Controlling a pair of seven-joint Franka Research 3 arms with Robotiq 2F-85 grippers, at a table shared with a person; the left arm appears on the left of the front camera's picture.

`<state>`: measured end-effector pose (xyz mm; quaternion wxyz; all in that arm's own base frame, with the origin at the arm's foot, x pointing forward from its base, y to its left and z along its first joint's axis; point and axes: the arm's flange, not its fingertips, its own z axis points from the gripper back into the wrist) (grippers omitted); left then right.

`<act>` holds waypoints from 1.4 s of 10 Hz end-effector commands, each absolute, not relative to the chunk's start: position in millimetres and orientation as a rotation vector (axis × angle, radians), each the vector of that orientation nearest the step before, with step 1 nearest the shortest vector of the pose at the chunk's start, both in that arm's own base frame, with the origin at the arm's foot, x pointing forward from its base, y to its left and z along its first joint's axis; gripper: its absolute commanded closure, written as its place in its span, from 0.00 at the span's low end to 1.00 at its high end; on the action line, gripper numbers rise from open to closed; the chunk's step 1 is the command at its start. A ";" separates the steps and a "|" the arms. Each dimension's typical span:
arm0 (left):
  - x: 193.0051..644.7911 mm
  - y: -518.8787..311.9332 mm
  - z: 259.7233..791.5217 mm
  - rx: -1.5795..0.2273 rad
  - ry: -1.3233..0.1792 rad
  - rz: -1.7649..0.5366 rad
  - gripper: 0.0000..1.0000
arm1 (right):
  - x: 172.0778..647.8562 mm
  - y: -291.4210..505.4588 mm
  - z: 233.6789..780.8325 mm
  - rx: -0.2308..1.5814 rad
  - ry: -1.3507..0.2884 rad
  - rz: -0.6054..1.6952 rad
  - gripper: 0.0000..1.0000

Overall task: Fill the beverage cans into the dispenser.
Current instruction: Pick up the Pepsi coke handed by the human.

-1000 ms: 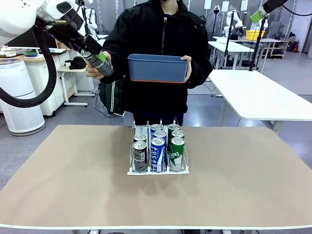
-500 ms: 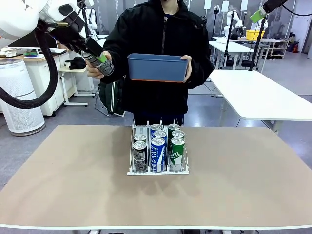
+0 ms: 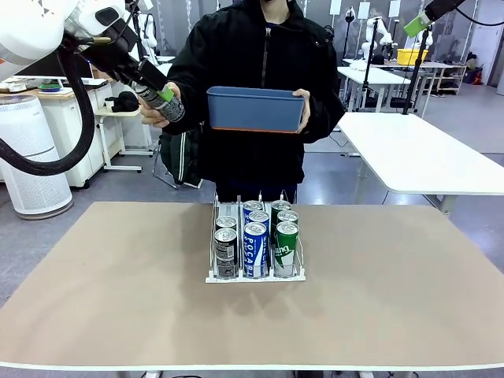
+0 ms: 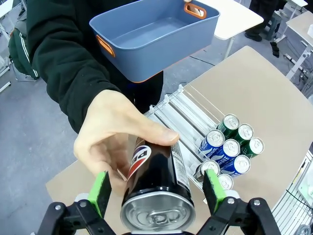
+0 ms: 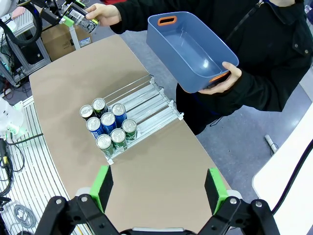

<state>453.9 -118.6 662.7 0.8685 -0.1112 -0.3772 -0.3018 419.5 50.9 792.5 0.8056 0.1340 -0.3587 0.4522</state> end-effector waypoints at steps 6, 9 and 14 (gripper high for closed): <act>446.5 -121.5 668.6 -0.228 -0.808 -0.617 1.00 | 418.7 51.0 792.1 0.295 -0.762 0.964 0.00; 443.7 -121.2 668.9 -0.207 -0.814 -0.626 1.00 | 418.7 51.0 792.1 0.295 -0.762 0.964 0.00; 448.9 -120.9 669.8 -0.210 -0.808 -0.647 0.98 | 418.7 51.0 792.1 0.295 -0.762 0.964 0.00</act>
